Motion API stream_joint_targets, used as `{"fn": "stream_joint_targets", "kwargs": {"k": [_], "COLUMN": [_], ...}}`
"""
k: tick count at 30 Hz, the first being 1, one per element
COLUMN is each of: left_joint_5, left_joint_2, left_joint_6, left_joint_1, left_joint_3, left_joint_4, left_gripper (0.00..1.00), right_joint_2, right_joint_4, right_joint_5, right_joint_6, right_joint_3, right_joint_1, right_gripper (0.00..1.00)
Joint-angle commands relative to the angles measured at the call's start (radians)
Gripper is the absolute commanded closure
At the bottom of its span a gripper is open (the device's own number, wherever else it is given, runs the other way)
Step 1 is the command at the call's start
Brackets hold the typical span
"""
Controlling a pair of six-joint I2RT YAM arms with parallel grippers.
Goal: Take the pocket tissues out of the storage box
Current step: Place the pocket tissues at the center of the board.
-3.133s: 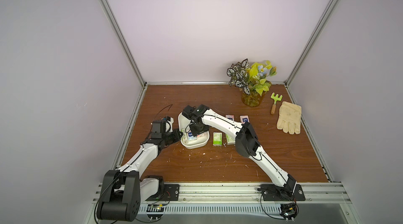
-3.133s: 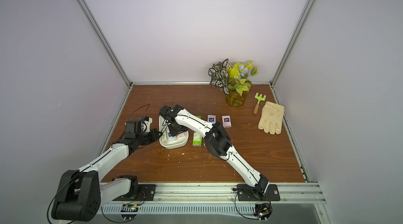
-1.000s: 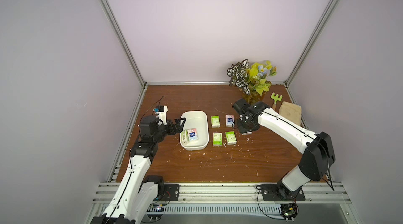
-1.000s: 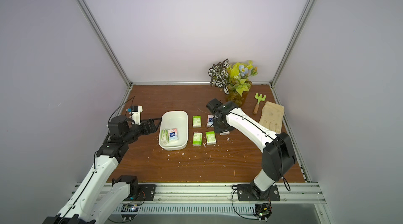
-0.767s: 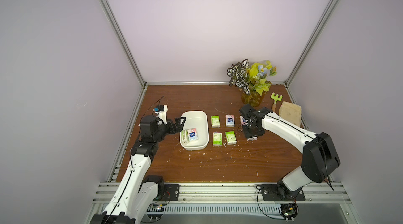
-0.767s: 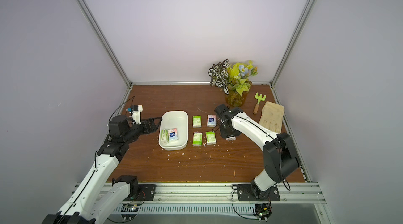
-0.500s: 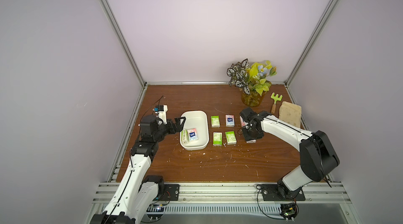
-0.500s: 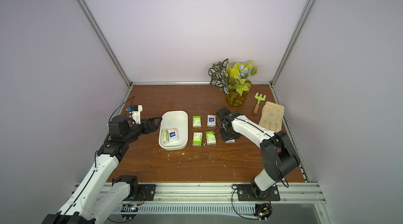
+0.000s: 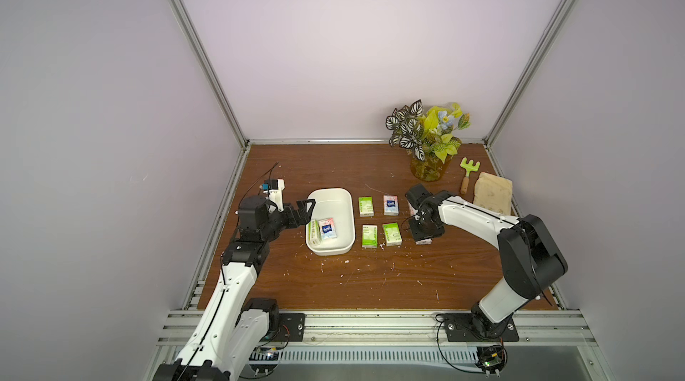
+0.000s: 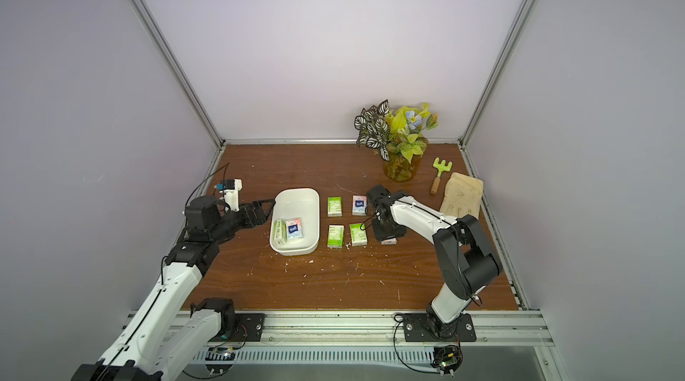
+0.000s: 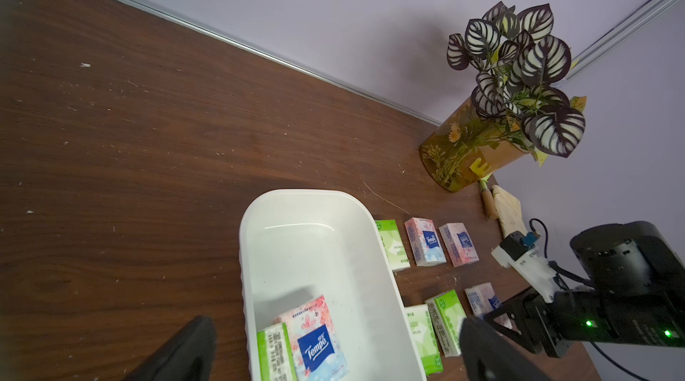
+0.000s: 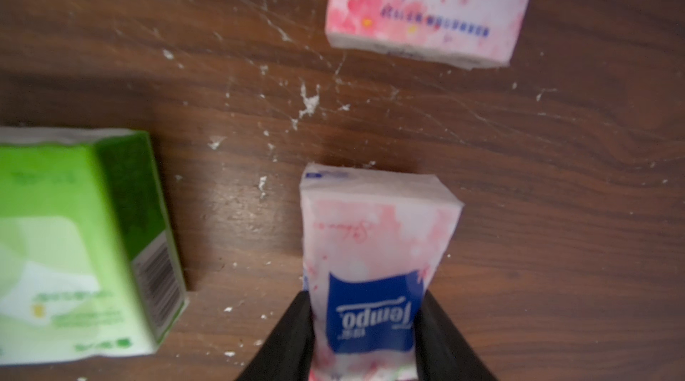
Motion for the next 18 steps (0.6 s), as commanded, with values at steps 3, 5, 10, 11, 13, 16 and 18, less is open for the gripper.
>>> {"fn": "stream_joint_targets", "kwargs": {"k": [3,5,10,11,13,16,18], "left_joint_5": [-0.010,-0.010,-0.012,-0.013,-0.013,-0.011,-0.014], "left_joint_2": [0.013,0.013,0.013,0.013,0.017,0.032,0.044], "left_joint_6": [0.015,0.016,0.019,0.021,0.024,0.038,0.050], "left_joint_1": [0.001,0.002,0.002,0.002,0.001,0.002,0.002], "left_joint_3": [0.010,0.012,0.012,0.013,0.016,0.037,0.058], "left_joint_4": [-0.009,-0.008,-0.014,-0.015,-0.019,-0.040,-0.063], "left_gripper": [0.01,0.01,0.02,0.01,0.01,0.01,0.01], "right_joint_2": [-0.031,-0.026,-0.021,-0.023,-0.036,-0.067,-0.090], "right_joint_4": [-0.011,-0.004,-0.009,-0.012,-0.035,-0.085,-0.117], "right_joint_5": [-0.015,-0.013,-0.008,-0.003,0.006,0.020,0.016], "right_joint_6": [0.015,0.011,0.007,0.006,0.002,-0.006,-0.012], "right_joint_3": [-0.016,-0.019,-0.013,-0.007,0.015,0.071,0.116], "right_joint_1": [-0.004,-0.004,-0.003,-0.004,-0.004,-0.004,-0.003], "right_gripper": [0.53,0.51,0.44,0.42,0.38,0.34,0.30]}}
